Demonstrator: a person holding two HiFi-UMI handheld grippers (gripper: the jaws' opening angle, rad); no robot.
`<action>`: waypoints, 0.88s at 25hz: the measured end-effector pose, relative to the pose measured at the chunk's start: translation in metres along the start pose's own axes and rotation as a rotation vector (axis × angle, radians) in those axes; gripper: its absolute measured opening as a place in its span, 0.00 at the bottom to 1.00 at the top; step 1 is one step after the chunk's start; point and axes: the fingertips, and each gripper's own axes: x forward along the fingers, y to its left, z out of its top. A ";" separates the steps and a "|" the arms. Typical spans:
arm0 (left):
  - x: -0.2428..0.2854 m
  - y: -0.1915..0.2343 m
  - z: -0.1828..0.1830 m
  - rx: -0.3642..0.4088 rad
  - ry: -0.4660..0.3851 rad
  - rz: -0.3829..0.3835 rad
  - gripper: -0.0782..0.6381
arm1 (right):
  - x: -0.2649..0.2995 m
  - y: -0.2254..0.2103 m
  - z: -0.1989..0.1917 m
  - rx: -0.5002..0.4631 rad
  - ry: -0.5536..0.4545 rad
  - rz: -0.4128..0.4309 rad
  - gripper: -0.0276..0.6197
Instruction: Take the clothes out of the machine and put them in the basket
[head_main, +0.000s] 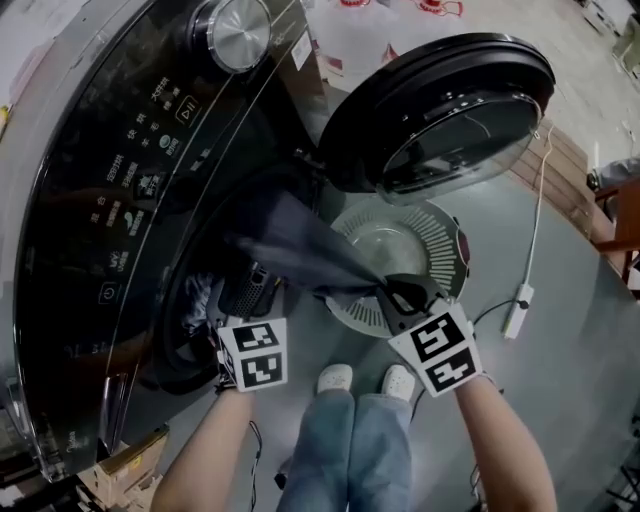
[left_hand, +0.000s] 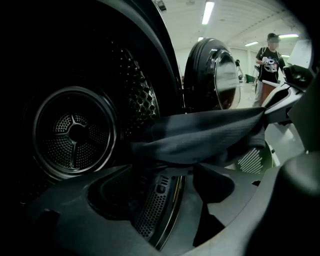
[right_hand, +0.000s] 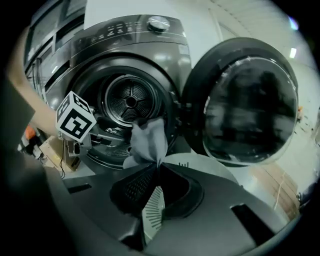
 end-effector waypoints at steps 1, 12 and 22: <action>0.004 -0.001 -0.001 0.025 0.006 0.003 0.63 | -0.001 -0.004 -0.005 0.011 0.011 -0.008 0.07; 0.082 0.035 0.011 0.662 0.109 0.167 0.63 | 0.007 -0.015 -0.022 0.031 0.060 -0.013 0.07; 0.103 0.011 0.020 0.932 0.106 0.058 0.18 | 0.013 -0.014 -0.030 0.052 0.070 -0.002 0.07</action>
